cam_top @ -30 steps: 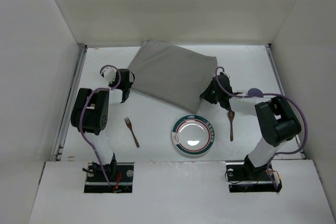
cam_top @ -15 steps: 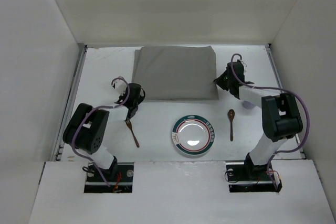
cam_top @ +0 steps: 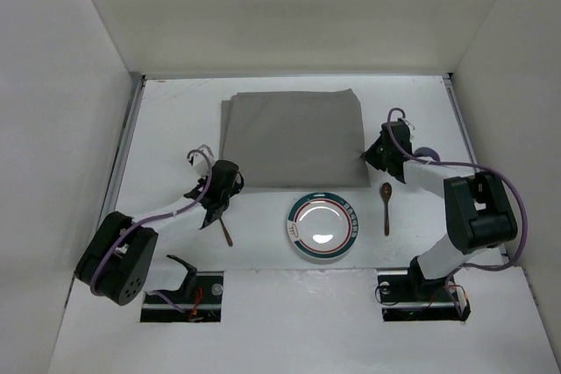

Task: Set the dinner table for one person

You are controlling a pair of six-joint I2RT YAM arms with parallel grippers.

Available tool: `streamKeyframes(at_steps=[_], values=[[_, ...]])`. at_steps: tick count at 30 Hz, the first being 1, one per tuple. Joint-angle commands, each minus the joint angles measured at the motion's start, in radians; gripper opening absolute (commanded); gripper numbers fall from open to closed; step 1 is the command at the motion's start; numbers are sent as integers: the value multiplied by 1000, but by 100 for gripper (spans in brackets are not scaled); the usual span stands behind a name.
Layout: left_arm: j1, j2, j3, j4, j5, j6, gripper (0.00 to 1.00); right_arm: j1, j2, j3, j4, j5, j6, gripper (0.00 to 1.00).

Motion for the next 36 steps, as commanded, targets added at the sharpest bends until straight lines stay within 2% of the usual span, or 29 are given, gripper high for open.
streamKeyframes(at_steps=[1, 6, 8, 12, 14, 16, 19, 20, 22, 24, 26, 27, 28, 30, 31, 33, 35, 36], values=[[-19, -34, -30, -71, -40, -10, 9, 5, -71, -28, 14, 54, -15, 6], [-27, -82, -50, -79, -45, -13, 12, 32, -93, -51, -3, 77, -16, 8], [-33, -112, -56, -94, -45, -13, 18, 46, -104, -68, -3, 93, -18, 18], [-36, -207, -55, -128, -45, 10, 36, 71, -194, -104, -4, 142, -35, 49], [-38, -272, -33, -162, -47, 32, 44, 97, -275, -117, -18, 172, -53, 56], [-42, -338, -1, -189, -54, 71, 47, 135, -367, -132, -49, 208, -68, 60], [-58, -384, 39, -197, -71, 108, 49, 201, -472, -167, -107, 228, -82, 58], [-64, -381, 56, -193, -73, 119, 49, 218, -498, -183, -133, 223, -81, 54], [-74, -346, 89, -191, -74, 139, 49, 244, -547, -213, -200, 214, -70, 38], [-88, -295, 119, -177, -73, 160, 49, 273, -593, -232, -298, 209, -50, 12], [-101, -252, 137, -150, -54, 165, 49, 310, -631, -235, -410, 217, -27, 9], [-102, -245, 140, -136, -42, 161, 49, 331, -647, -236, -457, 223, -15, 11], [-107, -237, 142, -115, -25, 153, 50, 353, -662, -239, -498, 228, 3, 20], [-116, -222, 134, -47, -1, 154, 47, 396, -697, -255, -560, 228, 55, 43], [-122, -219, 128, -21, 7, 157, 41, 406, -710, -261, -580, 225, 71, 49], [-133, -215, 110, 39, 9, 151, 26, 428, -742, -276, -636, 205, 109, 59], [-140, -211, 99, 67, 1, 148, 11, 445, -754, -289, -653, 186, 144, 62], [-142, -209, 96, 71, -4, 145, 8, 451, -751, -296, -652, 168, 154, 63]])
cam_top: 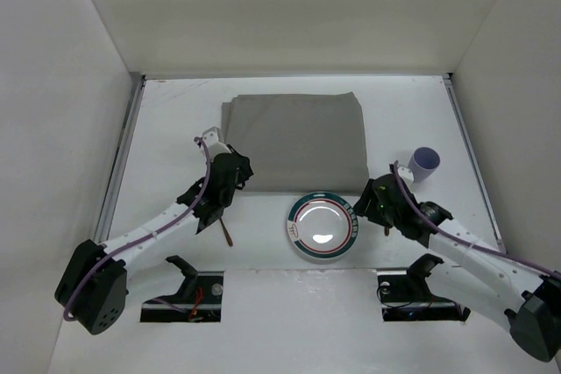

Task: Set the dinner table for one person

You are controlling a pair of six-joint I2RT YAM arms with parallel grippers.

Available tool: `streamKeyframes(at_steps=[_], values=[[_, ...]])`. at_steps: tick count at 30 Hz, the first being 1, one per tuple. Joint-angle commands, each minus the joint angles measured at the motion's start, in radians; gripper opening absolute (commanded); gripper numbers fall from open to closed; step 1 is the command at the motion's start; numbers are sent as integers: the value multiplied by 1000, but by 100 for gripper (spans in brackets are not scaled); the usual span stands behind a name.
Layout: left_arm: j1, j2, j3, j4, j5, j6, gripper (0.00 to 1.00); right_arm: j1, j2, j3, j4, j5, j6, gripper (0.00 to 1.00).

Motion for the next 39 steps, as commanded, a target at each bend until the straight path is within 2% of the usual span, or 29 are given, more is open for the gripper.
streamKeyframes(at_steps=[1, 5, 9, 14, 16, 18, 20, 23, 27, 33, 36, 39], values=[[-11, 2, -10, 106, -4, -2, 6, 23, 0, -22, -78, -45, 80, 64], [3, 13, 1, 74, 7, -10, 5, 28, 74, -52, -6, -126, 86, 62], [5, 12, -7, 67, 16, 7, 3, 28, 97, -97, 83, -191, 112, 52], [35, 4, -34, 103, 27, -13, 9, 20, 99, -157, 176, -214, 170, 32], [52, 4, -42, 112, 38, -7, 11, 20, 93, -176, 204, -215, 187, 18], [63, 4, -47, 121, 39, 8, 11, 19, 80, -169, 183, -217, 183, 5], [74, 4, -47, 119, 35, 25, 11, 29, 47, -128, 99, -199, 178, 0], [87, -7, -51, 124, 25, 44, 11, 69, -28, -37, 5, -203, 155, 0], [109, 2, -42, 87, -36, 64, 10, 99, -13, 121, 32, -289, 117, 0], [149, -83, -103, 76, -74, 55, 19, 108, 149, 308, 242, -395, 48, 0], [164, -112, -145, 127, -76, 55, 28, 36, 250, 369, 359, -384, 0, 0], [169, -117, -156, 132, -80, 65, 32, -73, 376, 391, 544, -406, -8, 0]])
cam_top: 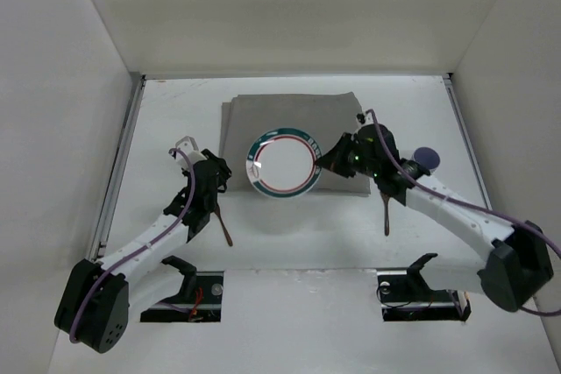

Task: Set the dinner table for one person

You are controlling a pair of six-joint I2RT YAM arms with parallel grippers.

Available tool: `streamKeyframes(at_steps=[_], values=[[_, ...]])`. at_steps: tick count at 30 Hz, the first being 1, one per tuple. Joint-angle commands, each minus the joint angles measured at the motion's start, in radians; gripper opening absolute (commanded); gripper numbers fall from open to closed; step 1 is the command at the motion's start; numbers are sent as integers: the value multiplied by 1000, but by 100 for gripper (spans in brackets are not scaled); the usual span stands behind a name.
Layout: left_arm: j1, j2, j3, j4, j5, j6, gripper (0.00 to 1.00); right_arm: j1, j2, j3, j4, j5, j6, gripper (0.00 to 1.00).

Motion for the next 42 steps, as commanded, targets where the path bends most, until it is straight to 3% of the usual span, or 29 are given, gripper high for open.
streamKeyframes(at_steps=[1, 8, 19, 26, 34, 42], values=[[9, -20, -21, 54, -28, 21, 33, -131, 145, 62, 341, -32, -21, 0], [2, -35, -70, 119, -28, 21, 47, -215, 460, 215, 449, -23, -27, 0], [-23, 36, -68, 166, -19, 21, 48, -226, 644, 243, 521, -21, 58, 3], [-21, 27, -76, 166, -14, 18, 49, -228, 698, 237, 457, 26, 52, 9], [-23, 39, -76, 171, -11, 10, 49, -229, 638, 172, 399, 129, 7, 36], [-24, 31, -80, 177, -5, 7, 49, -228, 511, 174, 290, 232, -83, 44]])
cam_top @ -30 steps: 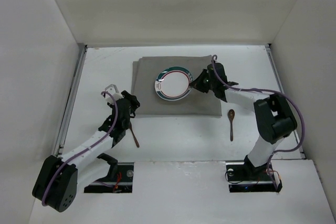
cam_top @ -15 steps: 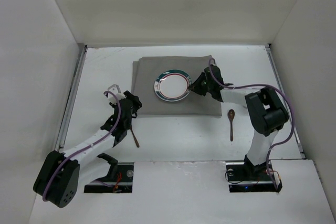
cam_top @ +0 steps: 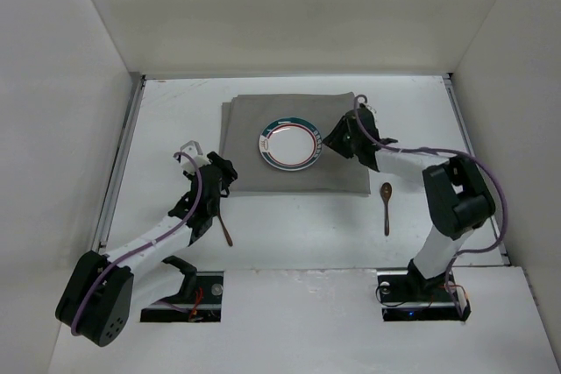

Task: Set the dinner table for one person

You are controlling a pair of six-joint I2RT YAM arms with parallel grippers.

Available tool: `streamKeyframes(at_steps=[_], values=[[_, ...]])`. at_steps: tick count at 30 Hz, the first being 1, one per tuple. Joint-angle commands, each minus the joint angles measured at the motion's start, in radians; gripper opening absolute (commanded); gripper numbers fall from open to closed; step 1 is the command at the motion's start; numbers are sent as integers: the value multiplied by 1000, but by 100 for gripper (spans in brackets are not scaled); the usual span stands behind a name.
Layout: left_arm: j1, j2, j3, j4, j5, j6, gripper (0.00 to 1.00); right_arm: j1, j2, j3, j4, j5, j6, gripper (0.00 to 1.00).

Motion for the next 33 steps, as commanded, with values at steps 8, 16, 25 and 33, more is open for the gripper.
streamKeyframes(at_steps=[8, 16, 25, 33], values=[[-41, -3, -2, 52, 7, -4, 15, -84, -461, -2, -319, 371, -203, 4], [-98, 11, 10, 65, -4, 12, 17, -329, -650, -160, -421, 604, -181, 44], [-116, 39, 13, 72, 9, -1, 20, -434, -683, -248, -462, 614, -177, 48], [-127, 72, 18, 88, 22, -5, 20, -446, -643, -269, -445, 545, -177, 40]])
